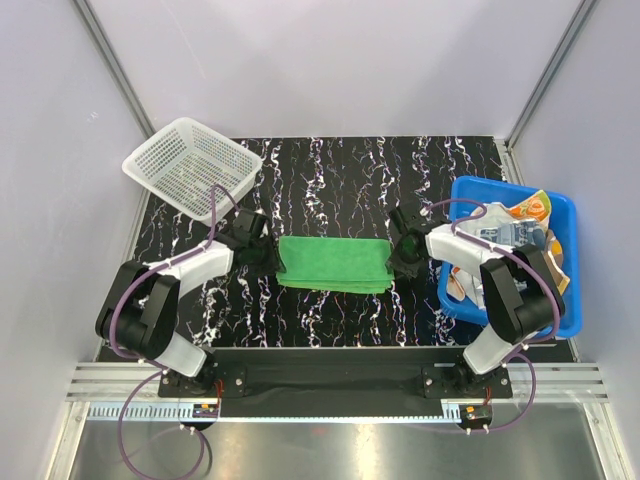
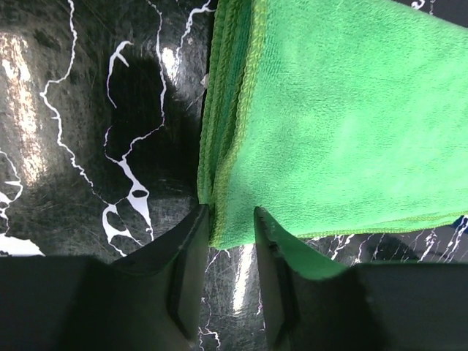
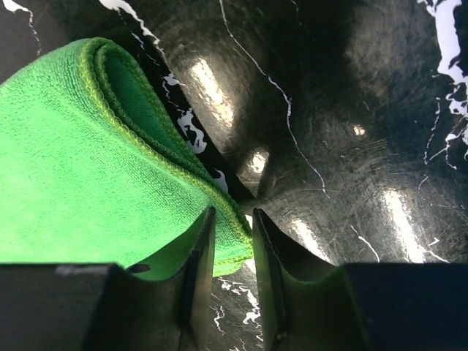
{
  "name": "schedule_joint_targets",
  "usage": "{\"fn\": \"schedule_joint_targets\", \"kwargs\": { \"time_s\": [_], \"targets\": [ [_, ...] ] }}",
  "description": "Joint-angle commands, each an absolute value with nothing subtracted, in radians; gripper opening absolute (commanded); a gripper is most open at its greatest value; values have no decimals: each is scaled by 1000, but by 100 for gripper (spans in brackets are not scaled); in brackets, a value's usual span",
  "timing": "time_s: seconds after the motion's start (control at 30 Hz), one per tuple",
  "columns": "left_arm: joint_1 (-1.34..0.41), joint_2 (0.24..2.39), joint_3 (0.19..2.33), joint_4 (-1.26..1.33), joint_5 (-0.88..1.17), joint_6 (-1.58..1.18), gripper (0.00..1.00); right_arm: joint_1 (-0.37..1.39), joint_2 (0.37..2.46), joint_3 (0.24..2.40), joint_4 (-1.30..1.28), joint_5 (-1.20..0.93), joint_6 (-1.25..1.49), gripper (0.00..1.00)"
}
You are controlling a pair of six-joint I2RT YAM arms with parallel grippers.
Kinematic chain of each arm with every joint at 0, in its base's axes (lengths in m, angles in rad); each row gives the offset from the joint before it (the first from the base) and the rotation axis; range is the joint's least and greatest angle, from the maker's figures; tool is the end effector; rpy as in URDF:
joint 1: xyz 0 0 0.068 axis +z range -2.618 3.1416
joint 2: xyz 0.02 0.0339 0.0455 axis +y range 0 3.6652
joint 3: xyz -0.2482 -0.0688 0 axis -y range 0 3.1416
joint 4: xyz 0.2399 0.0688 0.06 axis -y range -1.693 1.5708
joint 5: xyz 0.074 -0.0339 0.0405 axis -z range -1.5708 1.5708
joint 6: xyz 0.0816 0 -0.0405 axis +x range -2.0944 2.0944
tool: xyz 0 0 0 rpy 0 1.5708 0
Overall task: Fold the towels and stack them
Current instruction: Smooth out wrinkles on the folded towel
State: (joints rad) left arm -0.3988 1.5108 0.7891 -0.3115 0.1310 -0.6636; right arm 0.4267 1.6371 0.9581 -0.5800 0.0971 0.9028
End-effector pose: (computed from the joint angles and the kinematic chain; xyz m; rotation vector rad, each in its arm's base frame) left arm 0.2762 -0.1279 0.1148 -0.3074 2.6771 -0.5283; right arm 0.2841 0.1204 0.1095 0.6889 2.7472 0.1663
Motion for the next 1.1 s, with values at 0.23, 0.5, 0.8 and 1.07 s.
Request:
{"fn": "schedule_joint_targets", "kwargs": {
  "time_s": [0.23, 0.5, 0.8, 1.07],
  "targets": [
    [-407, 1503, 808, -350, 78, -660, 0, 436, 1577, 934, -538, 153, 914, 0],
    [-419, 1499, 890, -462, 66, -630, 3, 436, 1522, 942, -551, 141, 873, 0],
    [-428, 1502, 899, -495, 67, -630, 0, 439, 1503, 940, -560, 123, 848, 0],
    [-434, 1480, 999, -614, 83, -600, 0, 440, 1453, 996, -653, 109, 792, 0]
  ]
}}
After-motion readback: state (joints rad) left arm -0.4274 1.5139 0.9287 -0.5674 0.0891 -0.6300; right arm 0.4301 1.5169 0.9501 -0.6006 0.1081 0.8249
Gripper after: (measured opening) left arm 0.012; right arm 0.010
